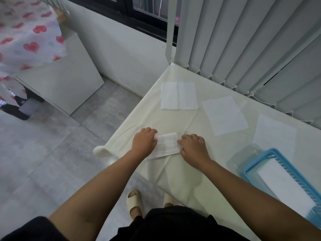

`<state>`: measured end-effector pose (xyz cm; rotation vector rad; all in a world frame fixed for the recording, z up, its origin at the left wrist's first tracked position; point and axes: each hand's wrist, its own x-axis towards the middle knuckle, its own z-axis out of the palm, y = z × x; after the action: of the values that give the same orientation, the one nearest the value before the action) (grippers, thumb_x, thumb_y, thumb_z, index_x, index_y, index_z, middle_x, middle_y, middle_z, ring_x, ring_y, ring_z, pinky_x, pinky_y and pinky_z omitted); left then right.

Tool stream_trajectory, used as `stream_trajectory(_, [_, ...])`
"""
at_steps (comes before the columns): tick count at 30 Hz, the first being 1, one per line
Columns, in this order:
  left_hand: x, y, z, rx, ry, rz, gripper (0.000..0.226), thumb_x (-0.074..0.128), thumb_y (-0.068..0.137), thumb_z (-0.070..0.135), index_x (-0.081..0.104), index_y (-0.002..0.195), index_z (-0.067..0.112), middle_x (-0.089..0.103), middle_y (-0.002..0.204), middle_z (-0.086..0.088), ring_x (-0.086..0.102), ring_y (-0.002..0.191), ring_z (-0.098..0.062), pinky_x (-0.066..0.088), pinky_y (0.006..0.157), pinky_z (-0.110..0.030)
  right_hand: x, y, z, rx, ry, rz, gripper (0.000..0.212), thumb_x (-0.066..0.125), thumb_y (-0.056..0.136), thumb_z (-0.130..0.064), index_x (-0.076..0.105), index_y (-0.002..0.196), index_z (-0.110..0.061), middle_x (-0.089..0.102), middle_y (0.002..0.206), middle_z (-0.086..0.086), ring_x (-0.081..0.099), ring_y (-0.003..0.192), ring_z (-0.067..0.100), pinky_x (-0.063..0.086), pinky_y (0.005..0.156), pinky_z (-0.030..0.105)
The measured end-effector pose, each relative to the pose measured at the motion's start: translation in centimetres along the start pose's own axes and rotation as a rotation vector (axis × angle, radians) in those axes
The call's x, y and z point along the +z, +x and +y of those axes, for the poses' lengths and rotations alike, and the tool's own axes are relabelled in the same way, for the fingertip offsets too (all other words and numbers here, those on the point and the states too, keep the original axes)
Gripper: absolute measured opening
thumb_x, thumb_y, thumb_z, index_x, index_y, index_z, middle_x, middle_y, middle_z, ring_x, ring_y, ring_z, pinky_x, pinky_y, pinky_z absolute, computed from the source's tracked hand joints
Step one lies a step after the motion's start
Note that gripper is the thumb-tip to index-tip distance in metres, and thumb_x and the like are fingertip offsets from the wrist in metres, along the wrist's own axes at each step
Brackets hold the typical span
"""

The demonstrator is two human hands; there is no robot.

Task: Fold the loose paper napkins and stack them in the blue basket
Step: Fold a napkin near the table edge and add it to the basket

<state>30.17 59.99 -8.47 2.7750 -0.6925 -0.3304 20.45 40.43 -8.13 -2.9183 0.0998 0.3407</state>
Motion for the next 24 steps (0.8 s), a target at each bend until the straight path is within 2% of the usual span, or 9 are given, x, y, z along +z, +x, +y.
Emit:
stream_trajectory(5, [0.4, 0.9, 0.6, -0.037, 0.058, -0.047, 0.032, 0.053, 0.090, 0.020, 0.055, 0.121, 0.015, 0.063, 0.112, -0.004, 0.054, 0.105, -0.026, 0.042, 0.079, -0.033, 0.8, -1.5, 0.3, 0.071, -0.039, 0.060, 0.038, 0.062, 0.076, -0.022, 0.068, 0.114, -0.026, 0.065, 0.120, 0.005, 0.058, 0.107, 0.032, 0.042, 0.094, 0.045])
stream_trajectory(11, [-0.5, 2.0, 1.0, -0.038, 0.099, -0.194, 0.022, 0.050, 0.090, 0.021, 0.061, 0.107, 0.013, 0.061, 0.110, -0.005, 0.052, 0.106, -0.025, 0.046, 0.082, -0.035, 1.0, -2.8, -0.1, 0.151, 0.059, 0.075, 0.038, 0.057, 0.078, -0.021, 0.067, 0.115, -0.025, 0.061, 0.127, 0.003, 0.055, 0.112, 0.031, 0.040, 0.096, 0.043])
stream_trajectory(13, [-0.8, 2.0, 1.2, -0.050, 0.079, -0.225, 0.019, 0.049, 0.087, 0.019, 0.060, 0.101, 0.014, 0.061, 0.106, -0.005, 0.054, 0.101, -0.025, 0.046, 0.077, -0.033, 1.3, -3.4, -0.7, 0.196, 0.115, 0.106, 0.037, 0.056, 0.079, -0.020, 0.068, 0.114, -0.024, 0.060, 0.129, 0.003, 0.054, 0.114, 0.029, 0.039, 0.096, 0.041])
stream_trajectory(16, [-1.6, 2.2, 1.3, -0.142, -0.185, -0.287, 0.005, 0.054, 0.083, 0.018, 0.051, 0.087, 0.017, 0.060, 0.089, -0.002, 0.056, 0.082, -0.024, 0.040, 0.061, -0.029, 1.4, -4.3, -1.8, 0.301, 0.217, 0.150, 0.035, 0.054, 0.083, -0.021, 0.065, 0.116, -0.024, 0.059, 0.127, -0.002, 0.054, 0.112, 0.025, 0.039, 0.092, 0.037])
stream_trajectory(19, [-3.2, 2.5, 1.6, -0.210, -0.492, -0.325, 0.014, 0.066, 0.082, 0.017, 0.055, 0.090, 0.017, 0.059, 0.087, 0.001, 0.056, 0.078, -0.020, 0.041, 0.056, -0.026, 1.1, -4.8, -3.4, 0.467, 0.395, 0.157, 0.027, 0.053, 0.088, -0.024, 0.064, 0.112, -0.022, 0.062, 0.117, -0.003, 0.055, 0.108, 0.023, 0.040, 0.088, 0.035])
stream_trajectory(22, [-4.7, 2.6, 2.3, -0.246, -0.709, -0.301, 0.013, 0.070, 0.081, 0.016, 0.057, 0.083, 0.015, 0.061, 0.084, 0.001, 0.058, 0.075, -0.019, 0.043, 0.058, -0.026, -0.4, -5.2, -5.3, 0.666, 0.784, 0.130, 0.016, 0.054, 0.091, -0.029, 0.064, 0.099, -0.019, 0.064, 0.097, -0.004, 0.061, 0.096, 0.020, 0.046, 0.074, 0.030])
stream_trajectory(24, [-5.7, 2.7, 2.8, -0.259, -0.841, -0.293, 0.015, 0.071, 0.081, 0.016, 0.056, 0.079, 0.016, 0.062, 0.084, 0.000, 0.058, 0.073, -0.018, 0.044, 0.059, -0.026, -1.3, -5.4, -6.5, 0.750, 1.024, 0.094, 0.020, 0.055, 0.092, -0.034, 0.063, 0.100, -0.018, 0.064, 0.097, -0.003, 0.060, 0.089, 0.016, 0.045, 0.070, 0.027])
